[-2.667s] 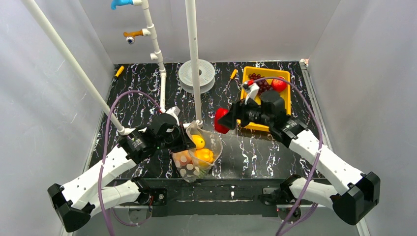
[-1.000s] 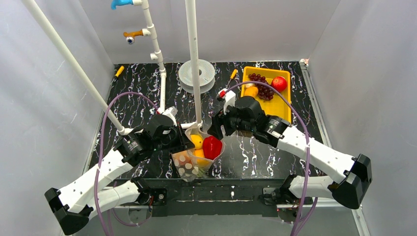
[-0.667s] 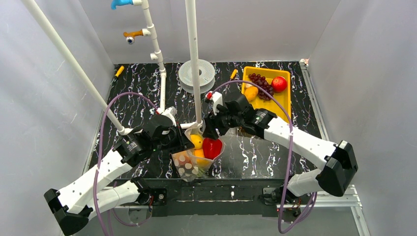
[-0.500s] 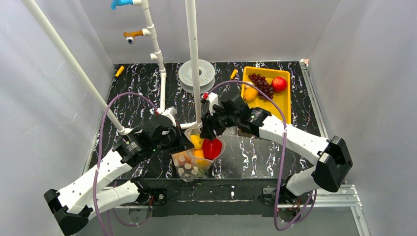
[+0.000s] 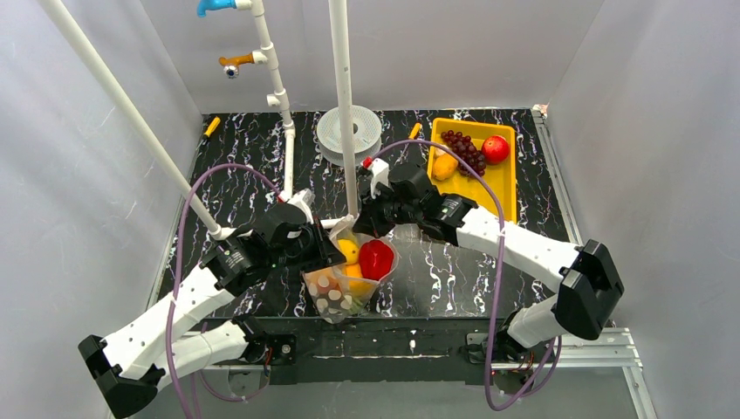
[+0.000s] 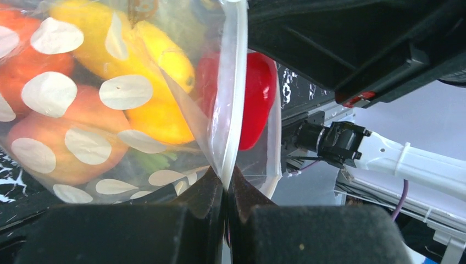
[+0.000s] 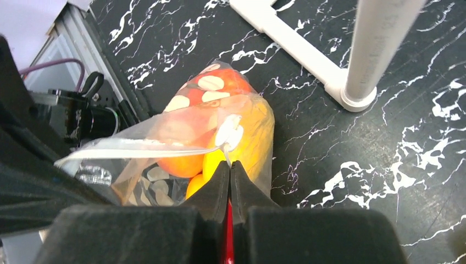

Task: Place the food in the zip-top bag and seal the zipper
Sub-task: Adjust the zipper food storage bag at the center of the board.

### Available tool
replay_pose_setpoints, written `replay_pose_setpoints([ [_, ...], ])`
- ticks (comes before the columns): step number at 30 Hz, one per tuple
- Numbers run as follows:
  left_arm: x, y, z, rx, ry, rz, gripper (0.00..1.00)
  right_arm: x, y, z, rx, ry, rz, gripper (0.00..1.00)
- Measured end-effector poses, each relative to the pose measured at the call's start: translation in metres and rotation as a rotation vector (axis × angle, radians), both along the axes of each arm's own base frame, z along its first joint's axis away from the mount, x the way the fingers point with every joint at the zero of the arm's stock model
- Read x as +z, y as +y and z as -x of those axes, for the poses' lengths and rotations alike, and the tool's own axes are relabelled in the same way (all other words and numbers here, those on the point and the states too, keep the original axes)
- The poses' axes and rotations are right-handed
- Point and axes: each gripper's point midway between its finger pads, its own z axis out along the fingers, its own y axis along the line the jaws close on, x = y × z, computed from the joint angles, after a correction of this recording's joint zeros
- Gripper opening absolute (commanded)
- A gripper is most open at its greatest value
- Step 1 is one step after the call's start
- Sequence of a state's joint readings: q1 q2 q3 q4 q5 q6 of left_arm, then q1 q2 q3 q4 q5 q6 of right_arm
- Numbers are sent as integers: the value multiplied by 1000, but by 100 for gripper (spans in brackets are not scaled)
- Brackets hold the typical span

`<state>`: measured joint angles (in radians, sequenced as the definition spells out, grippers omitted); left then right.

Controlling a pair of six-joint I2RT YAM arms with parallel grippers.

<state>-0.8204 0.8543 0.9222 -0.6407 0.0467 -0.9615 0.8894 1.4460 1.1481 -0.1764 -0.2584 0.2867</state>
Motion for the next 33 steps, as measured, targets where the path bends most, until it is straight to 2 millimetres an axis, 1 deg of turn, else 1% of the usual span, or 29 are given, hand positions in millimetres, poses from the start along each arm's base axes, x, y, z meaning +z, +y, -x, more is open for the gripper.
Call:
replay_pose_setpoints([
  [3,1,-7,3,-36,9,19,0,0,-4,-2,-52,21,3,1],
  [7,4,-23,6,-132,31,27,0,18,-21,4,-116,34,-5,1],
  [9,11,-33,6,-189,31,33,0,31,-33,9,-149,40,0,1],
  [10,16,-38,6,-218,24,38,0,42,-42,12,-176,46,6,1],
  [11,21,-42,5,-244,16,43,0,50,-46,13,-194,47,3,1],
  [12,26,-45,5,-269,7,48,0,64,-53,13,-233,52,1,1],
  [14,34,-50,5,-311,-15,54,0,82,-62,13,-285,58,-10,1],
  [16,39,-52,5,-343,-38,52,0,94,-71,13,-346,78,-21,1],
  [17,38,-51,5,-356,-46,45,0,95,-76,14,-385,101,-30,1],
  [18,36,-51,5,-365,-49,36,0,92,-79,15,-413,123,-30,1],
  [19,31,-49,5,-375,-53,18,0,84,-82,17,-445,157,-31,1],
  [20,23,-46,6,-380,-43,-10,0,72,-86,21,-476,196,-22,1],
  [24,-15,-33,9,-405,41,-144,0,9,-96,34,-594,374,48,1],
  [25,-19,-32,10,-412,53,-162,0,1,-98,36,-619,409,60,1],
  [26,-21,-31,10,-420,59,-174,0,-1,-98,37,-641,432,59,1],
  [27,-20,-30,11,-427,57,-179,2,1,-97,36,-654,442,47,1],
  [28,-14,-30,11,-433,47,-178,4,9,-95,34,-675,453,25,1],
  [32,24,-39,4,-446,-44,-124,7,43,-91,23,-736,460,-78,1],
  [33,30,-40,3,-448,-58,-113,8,48,-91,22,-754,468,-102,1],
])
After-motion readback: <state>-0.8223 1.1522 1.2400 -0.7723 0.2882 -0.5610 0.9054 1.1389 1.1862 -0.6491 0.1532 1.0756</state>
